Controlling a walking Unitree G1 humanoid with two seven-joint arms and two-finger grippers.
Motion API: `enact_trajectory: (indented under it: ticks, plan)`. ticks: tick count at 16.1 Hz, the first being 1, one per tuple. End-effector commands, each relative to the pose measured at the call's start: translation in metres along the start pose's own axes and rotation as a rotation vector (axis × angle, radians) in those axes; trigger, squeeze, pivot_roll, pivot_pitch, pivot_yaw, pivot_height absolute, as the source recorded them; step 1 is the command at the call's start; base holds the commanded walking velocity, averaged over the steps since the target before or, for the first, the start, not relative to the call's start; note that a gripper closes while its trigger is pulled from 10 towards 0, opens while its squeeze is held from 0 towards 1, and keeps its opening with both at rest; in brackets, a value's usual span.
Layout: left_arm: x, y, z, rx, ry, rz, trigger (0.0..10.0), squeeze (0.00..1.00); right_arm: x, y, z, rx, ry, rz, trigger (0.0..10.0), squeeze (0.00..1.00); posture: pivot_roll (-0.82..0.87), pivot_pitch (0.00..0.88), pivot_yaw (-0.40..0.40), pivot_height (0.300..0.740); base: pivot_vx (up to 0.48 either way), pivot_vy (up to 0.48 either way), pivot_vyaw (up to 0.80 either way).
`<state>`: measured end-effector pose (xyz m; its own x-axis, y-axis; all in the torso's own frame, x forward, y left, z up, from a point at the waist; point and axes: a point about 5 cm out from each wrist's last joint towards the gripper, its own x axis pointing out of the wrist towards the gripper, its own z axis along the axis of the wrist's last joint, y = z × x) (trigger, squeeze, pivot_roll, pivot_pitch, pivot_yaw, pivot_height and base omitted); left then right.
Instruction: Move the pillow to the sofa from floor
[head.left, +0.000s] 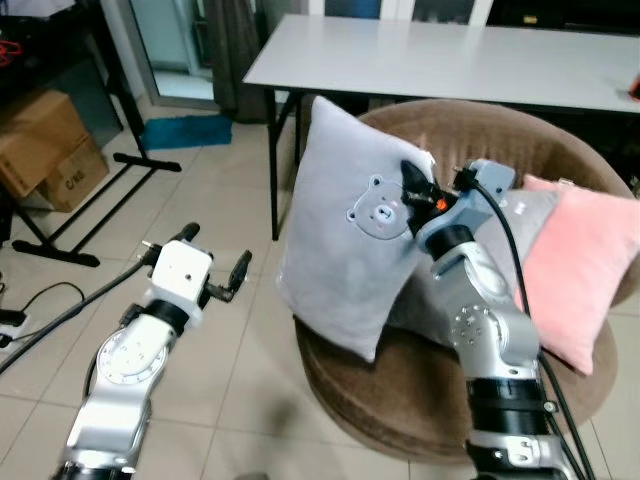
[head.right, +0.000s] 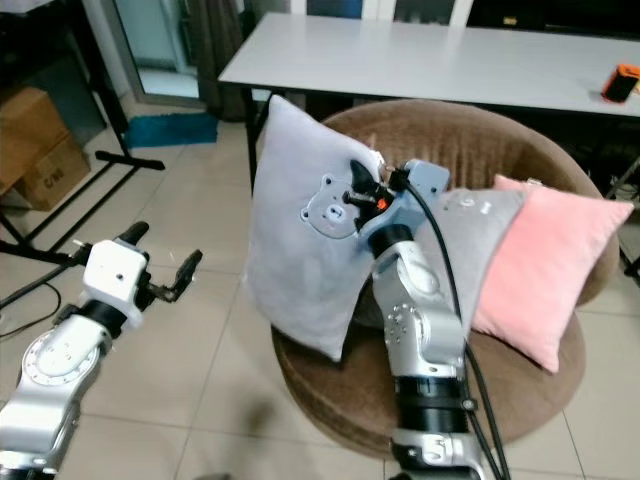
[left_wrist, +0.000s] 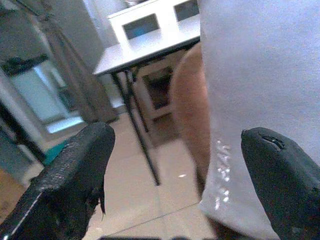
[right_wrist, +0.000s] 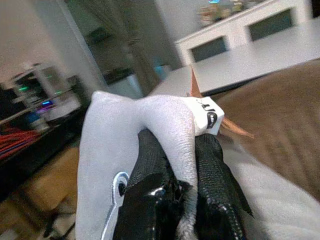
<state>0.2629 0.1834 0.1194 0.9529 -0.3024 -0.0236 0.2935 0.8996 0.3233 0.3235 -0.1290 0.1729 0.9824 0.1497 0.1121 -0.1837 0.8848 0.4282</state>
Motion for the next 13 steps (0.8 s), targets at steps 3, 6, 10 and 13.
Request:
enact_trajectory:
  ticks: [3, 6, 10, 13]
  plan:
    - [-0.0032, 0.0038, 0.0020, 0.020, 0.002, -0.015, 10.0, 0.00, 0.0038, 0.0104, 0.0203, 0.015, -0.074, 0.031, 10.0, 0.00, 0.08, 0.000, -0.003, 0.740, 0.285, 0.000, -0.80]
    - [-0.0028, 0.0009, 0.0020, 0.020, 0.005, -0.043, 10.0, 0.00, 0.0045, 0.0111, 0.0216, 0.020, -0.079, 0.026, 10.0, 0.00, 0.08, 0.000, 0.000, 0.740, 0.274, 0.000, -0.17]
    - [-0.0038, 0.0016, 0.0021, 0.023, 0.010, -0.062, 10.0, 0.00, 0.0073, 0.0166, 0.0219, 0.018, -0.081, 0.032, 10.0, 0.00, 0.08, 0.000, 0.014, 0.740, 0.264, 0.000, 0.00]
    - [-0.0036, 0.0018, 0.0022, 0.026, 0.013, -0.068, 10.0, 0.00, 0.0110, 0.0190, 0.0210, 0.023, -0.073, 0.035, 10.0, 0.00, 0.08, 0.000, 0.014, 0.740, 0.256, 0.000, 0.00]
